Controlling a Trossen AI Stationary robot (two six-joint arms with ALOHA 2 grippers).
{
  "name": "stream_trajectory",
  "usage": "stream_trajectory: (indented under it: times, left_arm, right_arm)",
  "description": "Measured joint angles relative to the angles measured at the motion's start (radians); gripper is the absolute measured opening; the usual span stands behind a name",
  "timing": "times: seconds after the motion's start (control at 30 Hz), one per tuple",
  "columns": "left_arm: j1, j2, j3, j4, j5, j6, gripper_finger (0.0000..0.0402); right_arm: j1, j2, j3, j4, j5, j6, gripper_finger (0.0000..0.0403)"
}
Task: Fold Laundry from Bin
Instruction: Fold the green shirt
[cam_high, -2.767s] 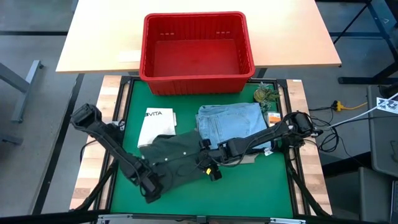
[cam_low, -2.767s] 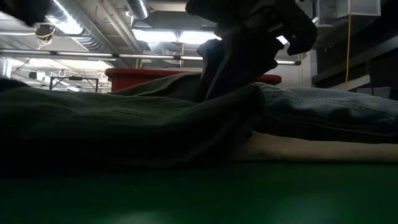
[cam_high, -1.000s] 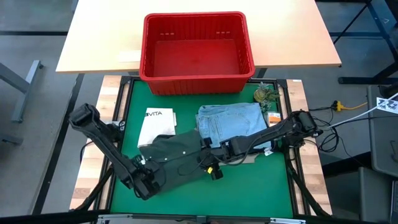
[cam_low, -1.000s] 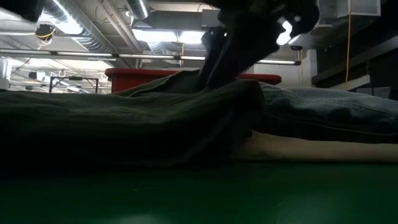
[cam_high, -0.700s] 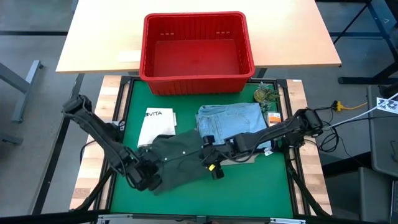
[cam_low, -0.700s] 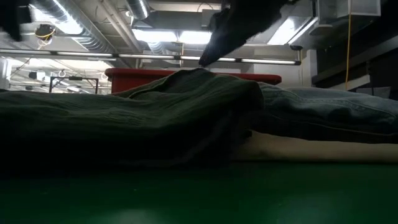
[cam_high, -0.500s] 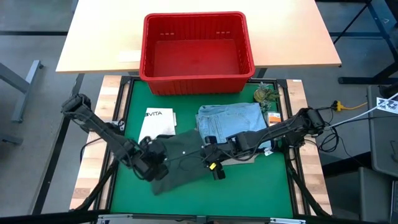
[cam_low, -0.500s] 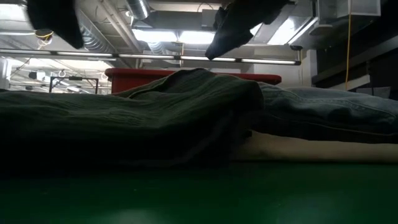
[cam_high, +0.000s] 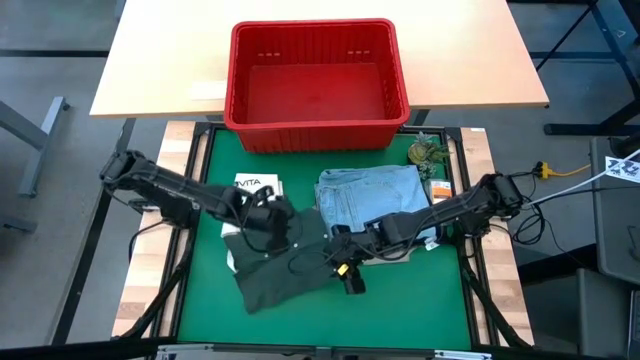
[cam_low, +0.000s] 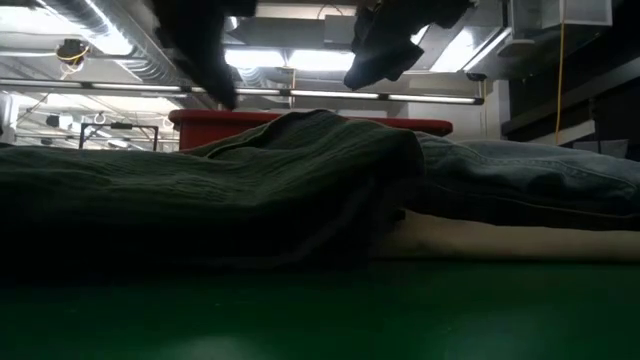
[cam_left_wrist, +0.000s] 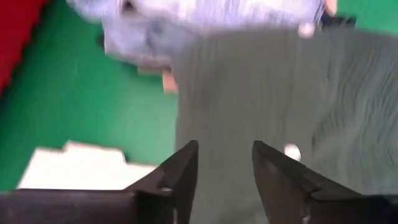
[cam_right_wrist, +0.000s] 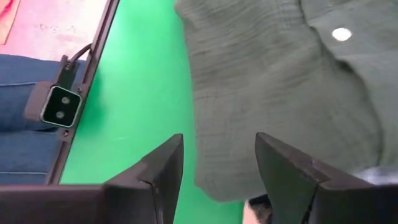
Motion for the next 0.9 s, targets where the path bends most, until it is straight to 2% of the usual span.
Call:
stream_trajectory:
  times: [0.2, 0.43, 0.63, 0.9]
  left_arm:
    - [0.133, 0.000, 0.000, 0.154, 0.058, 0.299, 0.0183]
    - [0.269, 0.010, 0.000, 0.228, 0.281, 0.557, 0.0185]
    - [0.361, 0.059, 0.000, 0.230, 0.424, 0.670, 0.0177]
    - [0.427, 0.084, 0.000, 0.232, 0.519, 0.745, 0.0164]
  right_arm:
    - [0.046, 0.000, 0.000, -0.038, 0.033, 0.052, 0.0198]
    - [0.094, 0.000, 0.000, -0.076, 0.217, 0.188, 0.0198]
    - [0.099, 0.000, 0.000, -0.087, 0.263, 0.336, 0.0198]
    - [0.097, 0.000, -0.008, -0.125, 0.289, 0.482, 0.0198]
